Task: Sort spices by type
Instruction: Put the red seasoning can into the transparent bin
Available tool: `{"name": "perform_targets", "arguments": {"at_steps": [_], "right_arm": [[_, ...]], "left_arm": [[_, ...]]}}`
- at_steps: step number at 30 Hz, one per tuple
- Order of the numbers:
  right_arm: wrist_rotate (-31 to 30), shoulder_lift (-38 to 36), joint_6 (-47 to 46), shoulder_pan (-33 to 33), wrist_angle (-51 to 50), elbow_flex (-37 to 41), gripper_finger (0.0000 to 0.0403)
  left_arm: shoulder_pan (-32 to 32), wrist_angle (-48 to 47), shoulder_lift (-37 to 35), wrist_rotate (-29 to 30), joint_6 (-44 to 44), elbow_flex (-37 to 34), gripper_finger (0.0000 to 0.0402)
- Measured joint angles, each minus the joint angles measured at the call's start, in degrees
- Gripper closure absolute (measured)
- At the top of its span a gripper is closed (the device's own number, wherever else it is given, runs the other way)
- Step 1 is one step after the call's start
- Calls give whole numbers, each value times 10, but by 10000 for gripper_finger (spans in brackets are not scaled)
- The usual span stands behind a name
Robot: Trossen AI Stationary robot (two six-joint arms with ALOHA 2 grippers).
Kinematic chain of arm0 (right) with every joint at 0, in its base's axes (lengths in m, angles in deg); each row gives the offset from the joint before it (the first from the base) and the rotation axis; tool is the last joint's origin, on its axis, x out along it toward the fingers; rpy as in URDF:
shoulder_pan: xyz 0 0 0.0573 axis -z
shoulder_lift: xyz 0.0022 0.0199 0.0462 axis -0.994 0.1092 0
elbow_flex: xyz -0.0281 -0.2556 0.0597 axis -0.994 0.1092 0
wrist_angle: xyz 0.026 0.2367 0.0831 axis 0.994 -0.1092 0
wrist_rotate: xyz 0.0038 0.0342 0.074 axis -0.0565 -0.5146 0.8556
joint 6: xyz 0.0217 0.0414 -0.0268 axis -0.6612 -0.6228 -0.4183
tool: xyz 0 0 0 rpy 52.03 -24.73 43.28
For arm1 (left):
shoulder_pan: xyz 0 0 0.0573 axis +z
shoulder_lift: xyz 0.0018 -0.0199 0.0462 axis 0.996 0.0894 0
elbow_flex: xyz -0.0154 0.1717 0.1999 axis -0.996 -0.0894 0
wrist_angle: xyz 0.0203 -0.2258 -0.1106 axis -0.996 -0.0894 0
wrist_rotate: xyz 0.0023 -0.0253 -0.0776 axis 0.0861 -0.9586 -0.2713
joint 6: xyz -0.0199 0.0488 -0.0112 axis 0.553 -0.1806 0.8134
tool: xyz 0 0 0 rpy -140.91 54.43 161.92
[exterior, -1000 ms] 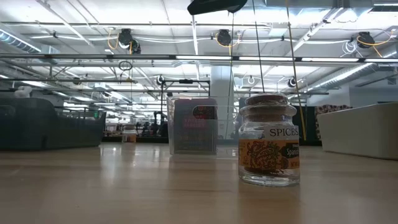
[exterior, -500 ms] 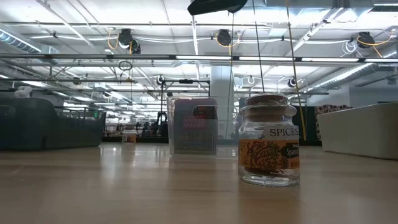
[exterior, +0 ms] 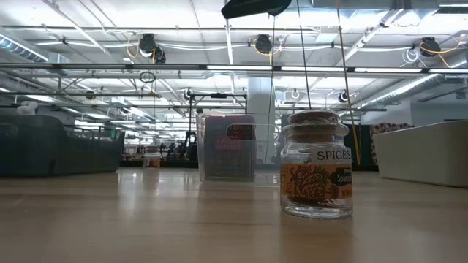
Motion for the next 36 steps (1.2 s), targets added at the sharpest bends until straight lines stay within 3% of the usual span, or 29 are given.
{"name": "perform_targets", "arguments": {"at_steps": [9,30,36], "right_arm": [[0,0,1,0,0,0,218],[0,0,-2,0,-12,0,218],[0,0,-2,0,-12,0,218]], "left_arm": [[8,81,0,25,-50,8,166],[7,79,0,28,-29,8,166],[7,79,0,60,-59,8,166]]}}
